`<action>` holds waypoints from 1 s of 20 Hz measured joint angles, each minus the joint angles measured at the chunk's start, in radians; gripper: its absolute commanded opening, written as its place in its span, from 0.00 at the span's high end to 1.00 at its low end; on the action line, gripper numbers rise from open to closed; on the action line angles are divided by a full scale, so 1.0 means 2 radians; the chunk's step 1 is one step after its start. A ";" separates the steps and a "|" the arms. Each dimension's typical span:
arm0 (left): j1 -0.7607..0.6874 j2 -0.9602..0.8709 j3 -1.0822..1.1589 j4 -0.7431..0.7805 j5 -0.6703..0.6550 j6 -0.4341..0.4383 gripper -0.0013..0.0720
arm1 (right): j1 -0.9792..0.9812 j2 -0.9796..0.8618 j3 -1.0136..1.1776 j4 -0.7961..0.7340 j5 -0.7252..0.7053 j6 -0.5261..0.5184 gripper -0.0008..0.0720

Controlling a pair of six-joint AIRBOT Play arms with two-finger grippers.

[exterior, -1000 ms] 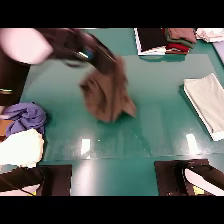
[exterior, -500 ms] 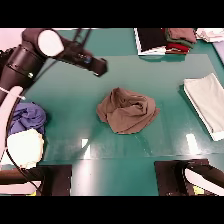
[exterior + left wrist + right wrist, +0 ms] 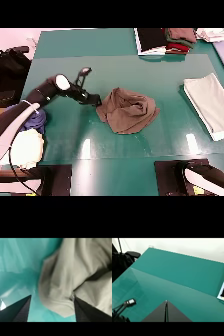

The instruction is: Fold the shirts.

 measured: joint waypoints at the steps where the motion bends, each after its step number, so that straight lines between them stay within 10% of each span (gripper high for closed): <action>1: -0.007 -0.004 -0.009 -0.007 0.014 0.002 0.17 | 0.000 0.000 0.000 0.000 0.001 0.000 0.96; 4: -0.018 -0.013 -0.024 -0.014 0.045 0.003 0.94 | 0.000 0.000 0.000 0.000 0.011 0.000 0.96; 12: 0.047 -0.017 0.055 -0.012 0.000 0.005 0.94 | -0.078 0.046 -0.153 -0.001 0.096 0.000 0.96; 13: 0.055 -0.017 0.064 -0.010 -0.007 0.006 0.94 | -0.094 0.060 -0.204 -0.001 0.098 0.000 0.85; 14: 0.061 -0.017 0.072 -0.007 -0.012 0.008 0.94 | -0.108 0.073 -0.260 -0.001 0.096 0.001 0.45; 15: 0.065 -0.018 0.077 -0.003 -0.017 0.008 0.94 | -0.122 0.086 -0.323 -0.001 0.088 0.001 0.30; 20: 0.072 -0.018 0.088 0.007 -0.019 0.009 0.94 | -0.139 0.116 -0.589 0.038 0.015 0.001 0.33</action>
